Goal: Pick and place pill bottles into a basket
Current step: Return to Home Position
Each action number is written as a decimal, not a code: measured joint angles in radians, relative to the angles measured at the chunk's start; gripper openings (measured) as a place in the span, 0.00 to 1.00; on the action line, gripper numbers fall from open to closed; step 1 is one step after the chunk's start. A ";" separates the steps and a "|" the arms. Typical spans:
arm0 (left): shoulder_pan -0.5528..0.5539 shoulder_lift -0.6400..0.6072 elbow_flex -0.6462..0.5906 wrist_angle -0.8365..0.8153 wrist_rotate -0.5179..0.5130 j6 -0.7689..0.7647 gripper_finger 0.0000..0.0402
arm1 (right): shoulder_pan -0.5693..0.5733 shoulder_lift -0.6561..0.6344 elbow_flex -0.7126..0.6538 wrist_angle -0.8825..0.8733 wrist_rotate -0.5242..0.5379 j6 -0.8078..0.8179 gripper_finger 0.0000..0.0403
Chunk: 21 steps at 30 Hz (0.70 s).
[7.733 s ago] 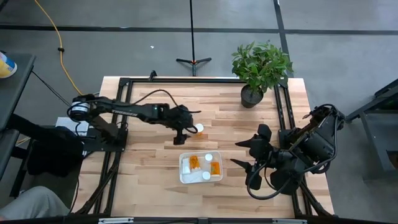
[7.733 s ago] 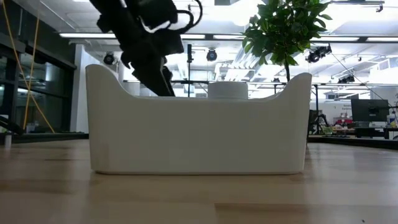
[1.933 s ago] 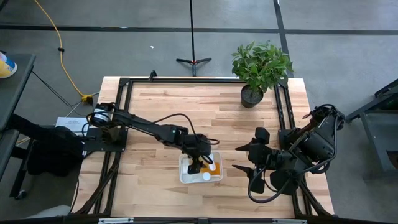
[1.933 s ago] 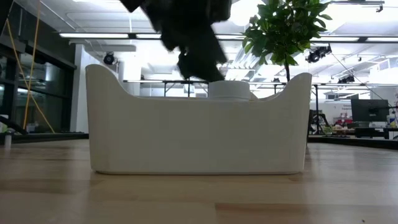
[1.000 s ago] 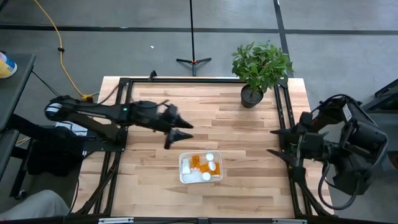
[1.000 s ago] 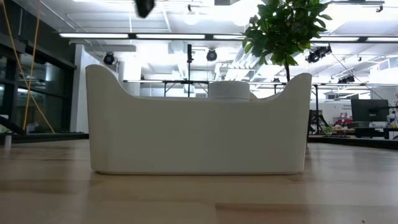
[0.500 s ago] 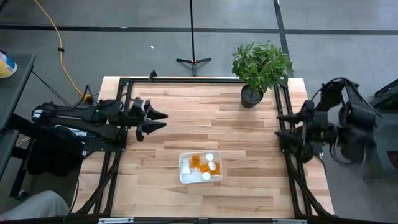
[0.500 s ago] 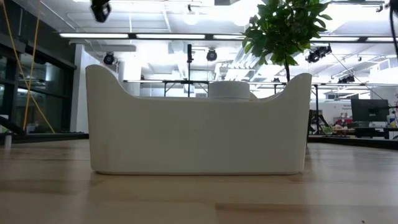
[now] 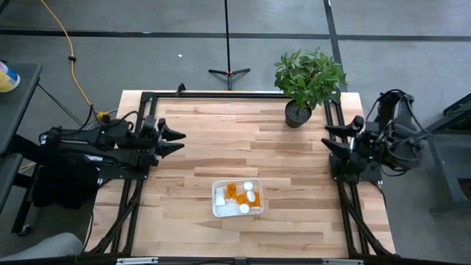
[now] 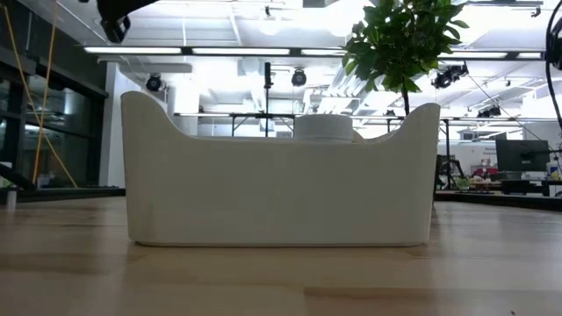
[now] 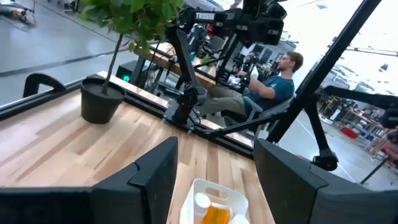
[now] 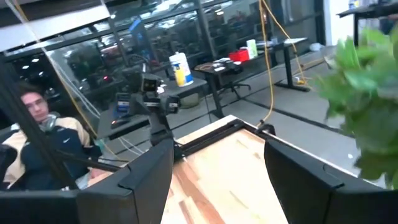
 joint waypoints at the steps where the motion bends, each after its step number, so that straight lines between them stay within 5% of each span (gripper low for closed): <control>1: 0.000 -0.018 -0.009 -0.006 0.000 -0.004 0.61 | -0.008 -0.014 -0.029 0.028 -0.004 0.001 0.60; 12: 0.000 -0.174 -0.037 -0.026 -0.087 -0.005 0.61 | -0.150 -0.134 -0.377 0.360 -0.115 0.001 0.60; 21: 0.000 -0.178 -0.037 -0.027 -0.128 0.053 0.61 | -0.419 -0.249 -0.507 0.478 -0.464 -0.081 0.60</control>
